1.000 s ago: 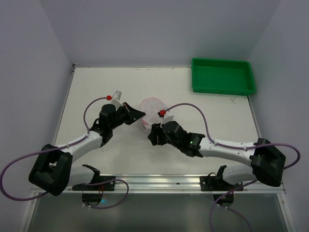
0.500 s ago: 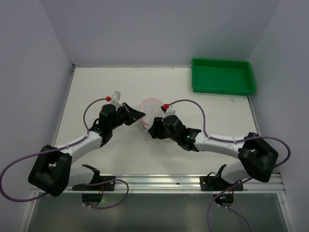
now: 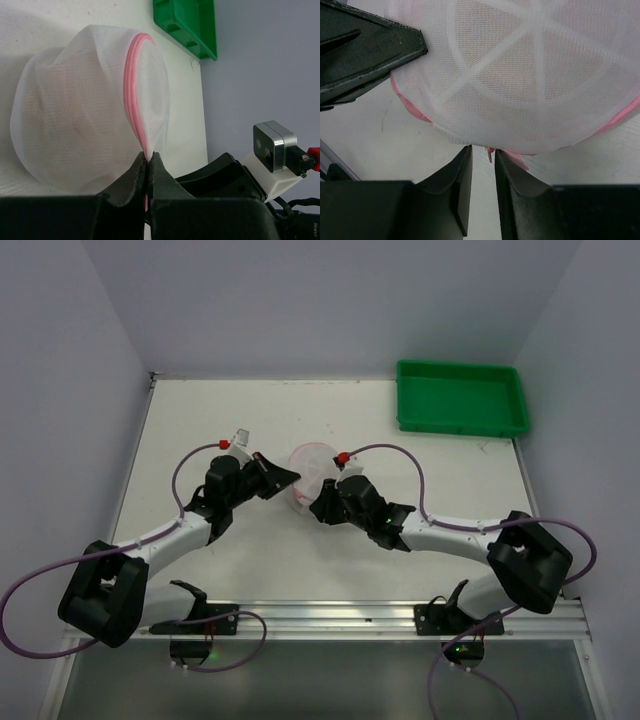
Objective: Unzip the laundry bag and remove the bra
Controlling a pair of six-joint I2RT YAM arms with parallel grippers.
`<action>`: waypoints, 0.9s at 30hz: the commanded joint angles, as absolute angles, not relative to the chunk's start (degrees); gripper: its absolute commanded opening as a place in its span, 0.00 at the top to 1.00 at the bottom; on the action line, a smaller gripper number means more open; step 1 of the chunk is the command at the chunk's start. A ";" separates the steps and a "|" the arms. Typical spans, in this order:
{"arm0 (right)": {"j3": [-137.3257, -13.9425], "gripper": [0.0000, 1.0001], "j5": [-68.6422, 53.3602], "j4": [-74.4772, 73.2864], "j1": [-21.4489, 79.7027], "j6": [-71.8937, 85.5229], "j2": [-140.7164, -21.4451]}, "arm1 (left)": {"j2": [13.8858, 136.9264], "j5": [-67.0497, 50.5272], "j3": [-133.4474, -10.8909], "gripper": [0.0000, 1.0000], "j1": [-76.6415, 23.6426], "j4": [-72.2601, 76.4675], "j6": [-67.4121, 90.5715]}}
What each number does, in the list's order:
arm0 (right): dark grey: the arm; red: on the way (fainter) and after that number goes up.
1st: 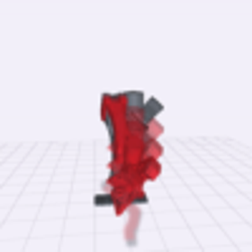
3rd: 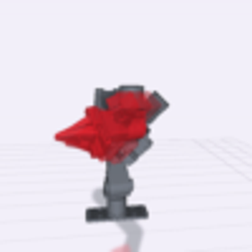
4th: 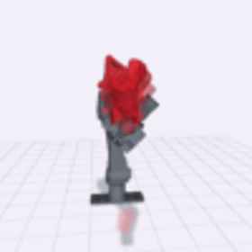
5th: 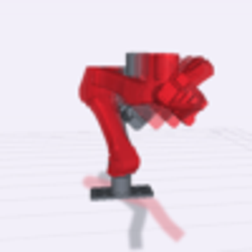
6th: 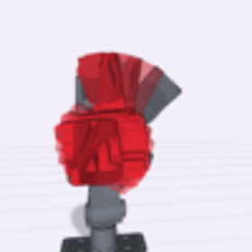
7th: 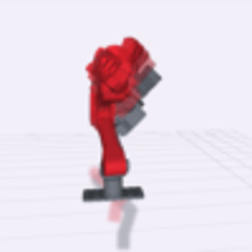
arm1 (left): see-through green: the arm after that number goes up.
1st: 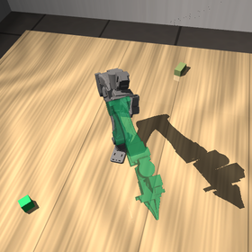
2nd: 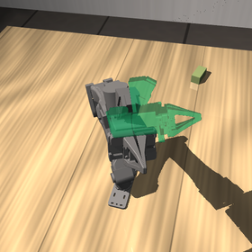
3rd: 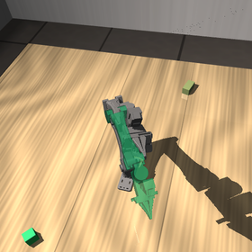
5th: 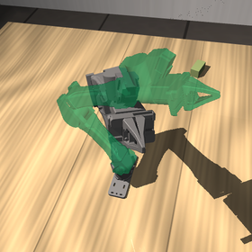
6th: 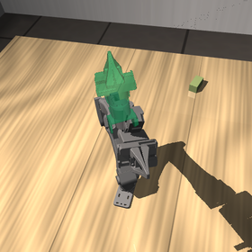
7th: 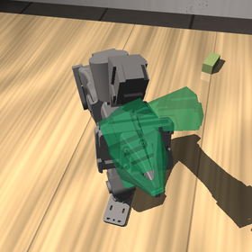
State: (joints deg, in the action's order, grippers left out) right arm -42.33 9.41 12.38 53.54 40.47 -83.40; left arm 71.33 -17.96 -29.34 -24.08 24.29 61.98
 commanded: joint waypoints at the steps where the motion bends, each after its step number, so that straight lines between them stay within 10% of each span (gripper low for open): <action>1: -43.07 0.75 10.11 16.26 53.00 40.17 -83.85 | 69.96 -18.28 -29.71 1.00 -24.35 23.91 62.31; 6: -42.45 1.00 10.37 15.65 52.30 40.08 -83.06 | 69.79 -18.11 -30.41 1.00 -24.26 22.42 61.09; 27: -41.04 1.00 2.21 -1.59 44.64 22.31 -72.07 | 84.55 -29.97 -49.38 0.98 -16.53 0.88 27.95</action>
